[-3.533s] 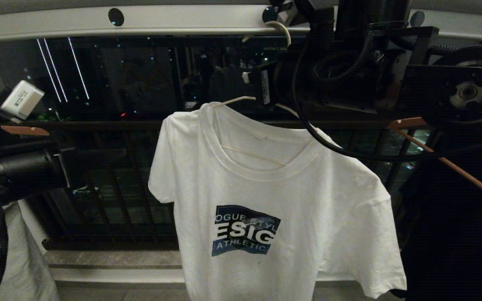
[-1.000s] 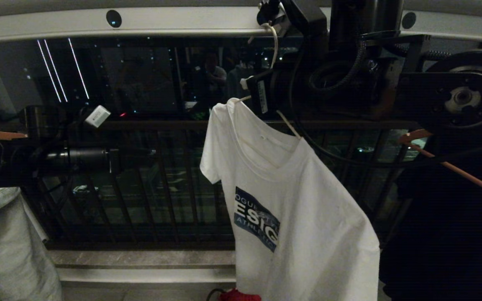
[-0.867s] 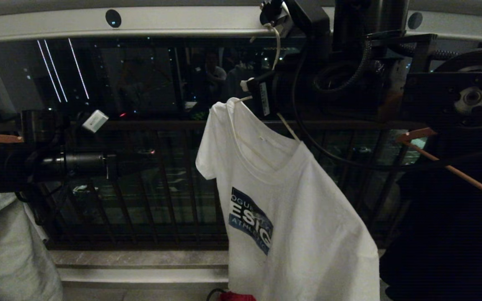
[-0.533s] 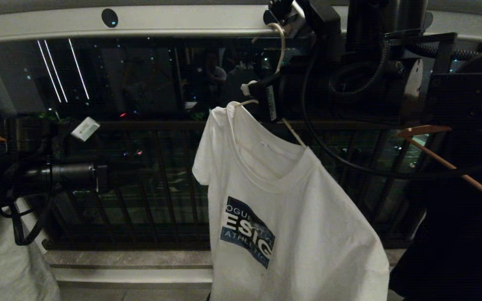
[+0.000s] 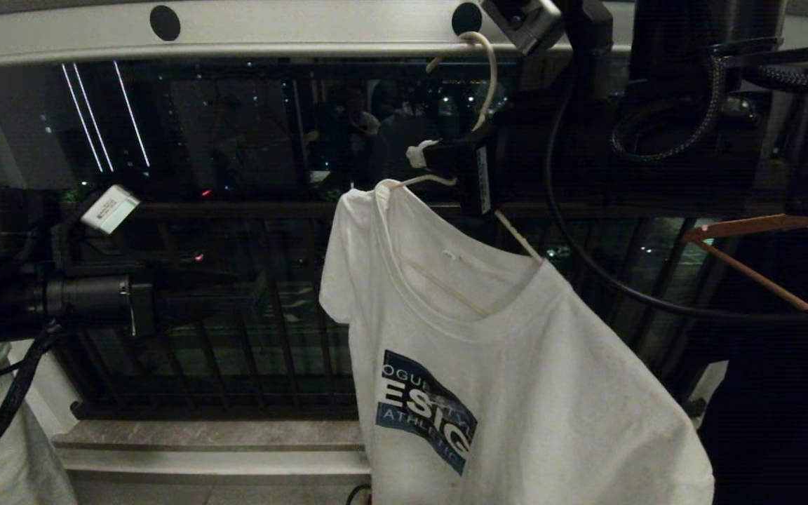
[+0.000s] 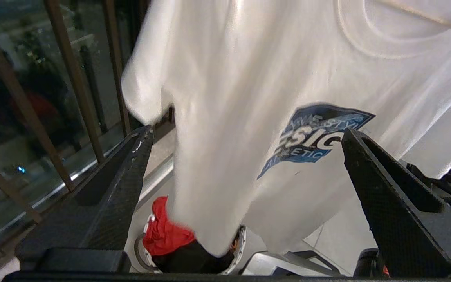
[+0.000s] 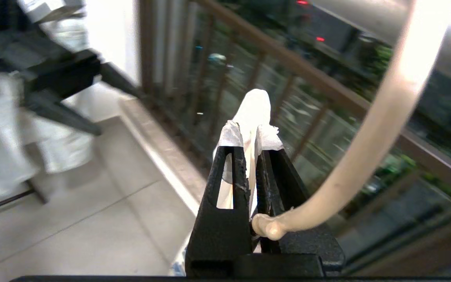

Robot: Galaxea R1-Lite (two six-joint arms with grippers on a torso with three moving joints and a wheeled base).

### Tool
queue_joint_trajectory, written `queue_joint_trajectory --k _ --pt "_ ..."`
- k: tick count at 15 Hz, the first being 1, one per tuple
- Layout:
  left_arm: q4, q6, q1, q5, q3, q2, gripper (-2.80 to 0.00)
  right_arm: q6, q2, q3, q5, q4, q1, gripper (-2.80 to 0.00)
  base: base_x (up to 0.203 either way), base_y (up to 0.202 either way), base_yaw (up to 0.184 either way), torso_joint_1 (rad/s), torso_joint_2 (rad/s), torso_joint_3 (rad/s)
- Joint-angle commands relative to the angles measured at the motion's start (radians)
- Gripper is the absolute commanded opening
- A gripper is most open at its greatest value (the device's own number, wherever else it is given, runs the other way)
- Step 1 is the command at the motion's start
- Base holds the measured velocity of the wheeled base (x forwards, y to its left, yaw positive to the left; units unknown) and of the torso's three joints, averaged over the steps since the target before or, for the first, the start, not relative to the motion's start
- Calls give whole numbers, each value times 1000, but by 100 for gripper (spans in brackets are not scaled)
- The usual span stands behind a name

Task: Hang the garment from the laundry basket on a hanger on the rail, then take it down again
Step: Take the clothes off the clothes rack

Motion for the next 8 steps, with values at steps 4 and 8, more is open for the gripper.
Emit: queue_joint_trajectory --k 4,8 --pt "25 -3 0 -8 31 -91 0 0 -78 53 131 3 1 -280 0 0 0 0 0 0" --pt "93 -1 -4 -7 25 -130 0 11 -125 87 241 3 1 -280 0 0 0 0 0 0"
